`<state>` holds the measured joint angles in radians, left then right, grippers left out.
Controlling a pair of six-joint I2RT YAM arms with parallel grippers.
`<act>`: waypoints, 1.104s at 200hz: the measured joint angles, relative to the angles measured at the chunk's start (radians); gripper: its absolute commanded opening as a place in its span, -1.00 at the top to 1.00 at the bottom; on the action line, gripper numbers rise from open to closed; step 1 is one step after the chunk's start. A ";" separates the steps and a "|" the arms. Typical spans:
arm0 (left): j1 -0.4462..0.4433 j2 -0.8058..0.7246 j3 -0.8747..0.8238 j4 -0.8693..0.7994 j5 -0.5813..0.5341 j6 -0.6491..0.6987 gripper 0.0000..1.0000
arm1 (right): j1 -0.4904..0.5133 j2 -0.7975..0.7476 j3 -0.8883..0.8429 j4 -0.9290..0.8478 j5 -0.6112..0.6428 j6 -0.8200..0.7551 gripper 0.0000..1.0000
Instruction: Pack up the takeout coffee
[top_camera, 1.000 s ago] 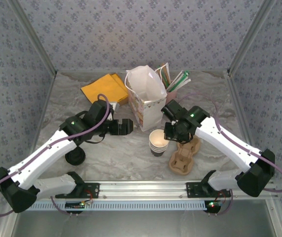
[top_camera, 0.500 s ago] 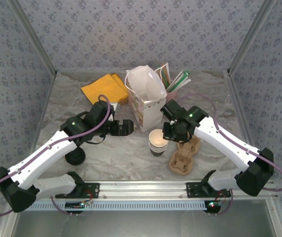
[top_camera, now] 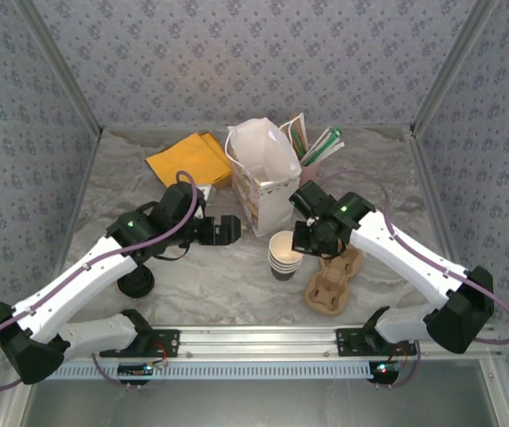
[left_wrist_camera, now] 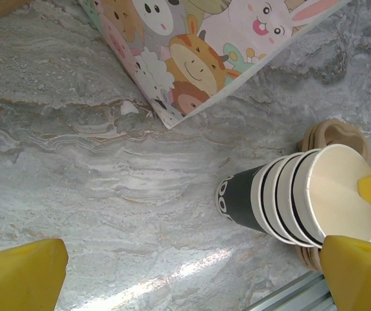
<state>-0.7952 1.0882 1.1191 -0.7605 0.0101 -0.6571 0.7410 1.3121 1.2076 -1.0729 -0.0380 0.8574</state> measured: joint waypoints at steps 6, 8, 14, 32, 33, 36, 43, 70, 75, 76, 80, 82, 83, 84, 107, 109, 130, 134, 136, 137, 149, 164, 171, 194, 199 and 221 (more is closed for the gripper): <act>-0.001 0.000 0.000 0.000 0.000 0.000 -1.00 | 0.000 -0.002 0.000 0.000 0.000 0.000 1.00; -0.002 0.000 0.000 0.000 0.000 -0.001 -1.00 | 0.000 -0.003 0.000 0.000 0.000 0.000 1.00; -0.004 0.000 0.000 0.000 -0.001 -0.003 -1.00 | -0.002 -0.008 0.000 0.000 0.000 0.000 1.00; -0.006 0.000 0.000 0.000 -0.003 -0.008 -0.99 | -0.005 -0.022 0.000 0.000 0.000 0.000 1.00; -0.006 0.000 0.000 0.000 -0.003 -0.008 -0.99 | -0.005 -0.023 0.000 0.000 0.000 0.000 1.00; -0.006 0.000 0.000 0.000 -0.003 -0.008 -1.00 | -0.006 -0.025 0.000 0.000 -0.001 0.000 1.00; -0.006 0.000 0.000 0.000 -0.003 -0.010 -0.99 | -0.007 -0.030 0.000 0.000 -0.001 0.000 1.00; -0.013 0.000 0.000 0.000 -0.003 -0.011 -1.00 | -0.015 -0.045 0.000 0.000 -0.005 0.000 1.00; -0.013 0.000 0.000 0.000 -0.003 -0.011 -1.00 | -0.016 -0.047 0.001 0.000 -0.005 0.000 1.00; -0.013 0.000 0.000 0.000 -0.003 -0.011 -1.00 | -0.017 -0.047 0.001 -0.001 -0.005 0.000 1.00; -0.013 0.000 0.000 0.000 -0.003 -0.011 -1.00 | -0.018 -0.047 0.002 -0.001 -0.005 0.000 1.00; -0.013 0.000 0.000 0.000 -0.003 -0.011 -1.00 | -0.019 -0.047 0.003 -0.002 -0.005 0.000 1.00; -0.013 0.000 0.000 0.000 -0.003 -0.011 -1.00 | -0.019 -0.047 0.004 -0.002 -0.005 0.000 1.00; -0.013 0.000 0.000 0.000 -0.004 -0.011 -0.99 | -0.019 -0.047 0.005 -0.003 -0.005 0.000 1.00; -0.013 0.000 0.000 0.000 -0.004 -0.011 -0.99 | -0.022 -0.047 0.034 -0.021 -0.004 0.000 1.00; -0.013 0.000 0.000 0.000 -0.004 -0.011 -1.00 | -0.022 -0.047 0.038 -0.023 -0.004 0.000 1.00; -0.013 0.000 0.000 0.000 -0.010 -0.011 -0.99 | -0.022 -0.047 0.084 -0.047 -0.004 -0.002 1.00; -0.013 0.000 0.001 0.000 -0.011 -0.011 -0.99 | -0.022 -0.047 0.095 -0.055 -0.003 -0.002 1.00; -0.013 0.000 0.001 0.000 -0.011 -0.011 -1.00 | -0.022 -0.047 0.100 -0.056 -0.003 -0.003 1.00; -0.013 0.000 0.002 0.000 -0.011 -0.011 -1.00 | -0.022 -0.047 0.102 -0.057 -0.003 -0.004 1.00; -0.013 0.000 0.006 -0.001 -0.020 -0.011 -0.99 | -0.022 -0.047 0.133 -0.070 -0.002 -0.008 1.00; -0.013 0.000 0.016 -0.001 -0.029 -0.011 -0.99 | -0.022 -0.048 0.173 -0.089 0.002 -0.010 1.00; -0.013 0.000 0.019 0.000 -0.031 -0.011 -1.00 | -0.023 -0.049 0.193 -0.098 0.005 -0.012 1.00; -0.013 0.000 0.031 -0.003 -0.049 -0.011 -0.99 | -0.024 -0.049 0.252 -0.125 0.019 -0.016 1.00; -0.013 -0.001 0.033 -0.003 -0.055 -0.011 -0.99 | -0.023 -0.049 0.266 -0.129 0.023 -0.019 1.00; -0.013 -0.014 0.035 -0.008 -0.094 -0.018 -1.00 | -0.010 -0.046 0.334 -0.145 0.046 -0.027 1.00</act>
<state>-0.8082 1.0744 1.1538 -0.7685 -0.0841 -0.6746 0.7311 1.2659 1.5417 -1.2179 0.0082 0.8303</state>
